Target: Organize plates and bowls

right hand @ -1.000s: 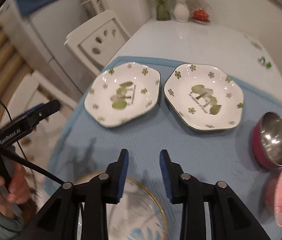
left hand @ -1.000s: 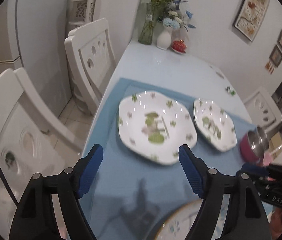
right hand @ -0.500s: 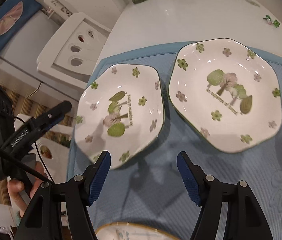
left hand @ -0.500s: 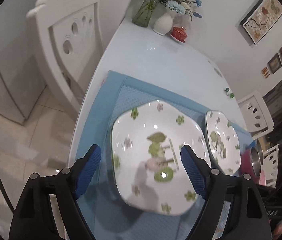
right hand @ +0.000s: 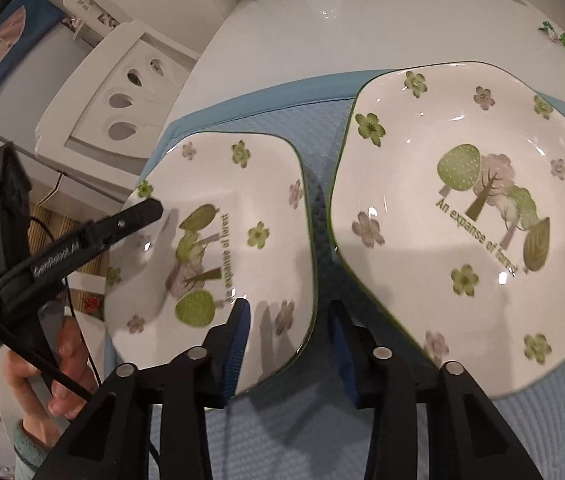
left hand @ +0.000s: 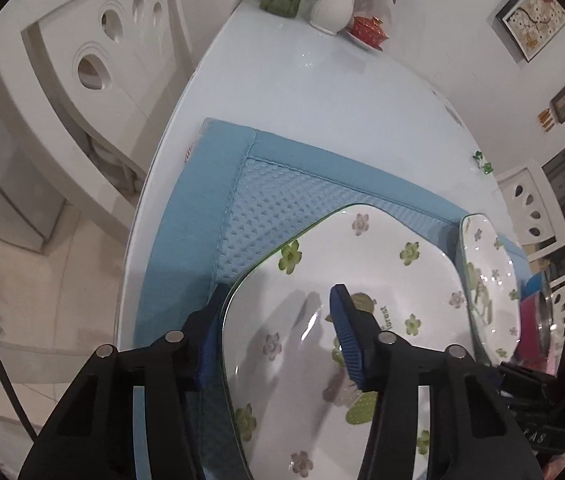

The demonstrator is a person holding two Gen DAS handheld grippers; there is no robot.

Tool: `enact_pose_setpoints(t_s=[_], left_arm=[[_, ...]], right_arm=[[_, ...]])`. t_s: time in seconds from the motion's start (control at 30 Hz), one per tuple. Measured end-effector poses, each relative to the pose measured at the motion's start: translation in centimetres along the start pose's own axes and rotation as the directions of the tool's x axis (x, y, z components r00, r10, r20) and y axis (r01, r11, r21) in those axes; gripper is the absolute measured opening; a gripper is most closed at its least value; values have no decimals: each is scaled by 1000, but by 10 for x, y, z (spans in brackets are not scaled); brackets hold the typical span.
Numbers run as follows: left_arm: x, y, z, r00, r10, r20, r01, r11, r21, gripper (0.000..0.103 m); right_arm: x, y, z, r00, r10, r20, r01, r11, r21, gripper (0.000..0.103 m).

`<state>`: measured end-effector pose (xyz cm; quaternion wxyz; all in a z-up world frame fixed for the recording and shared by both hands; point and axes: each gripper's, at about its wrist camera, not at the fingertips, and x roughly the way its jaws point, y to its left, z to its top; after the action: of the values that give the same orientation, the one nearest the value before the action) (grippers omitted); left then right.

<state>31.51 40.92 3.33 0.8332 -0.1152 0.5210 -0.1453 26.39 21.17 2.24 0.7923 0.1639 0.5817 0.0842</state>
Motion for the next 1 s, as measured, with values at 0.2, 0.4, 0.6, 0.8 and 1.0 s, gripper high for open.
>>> enact_pose_setpoints(t_s=[0.2,0.4,0.6,0.8,1.0], left_arm=[[-1,8,-1,1000,-13,-5,13,1000,-15,42],[-2,9,-6,1000,-22,-9,22,1000,-1,41],[1,8,-6,1000,-12,-9,12,1000,17,41],[-2,-1,-11,999,40,14,-40,998,45,41],[-23,-5,-29,997,74,36,-75,997,16,42]], right_arm=[[4,18,-2,999,-42,14,43,997,-69,24],[6,20,-18,1000,16,-16,-17,995,-95,25],[16,6,-1,999,28,-18,-29,997,-68,25],[13,27,-3,999,-33,27,39,974,-223,26],[-4,34,-20,999,-50,15,52,968,-247,27]])
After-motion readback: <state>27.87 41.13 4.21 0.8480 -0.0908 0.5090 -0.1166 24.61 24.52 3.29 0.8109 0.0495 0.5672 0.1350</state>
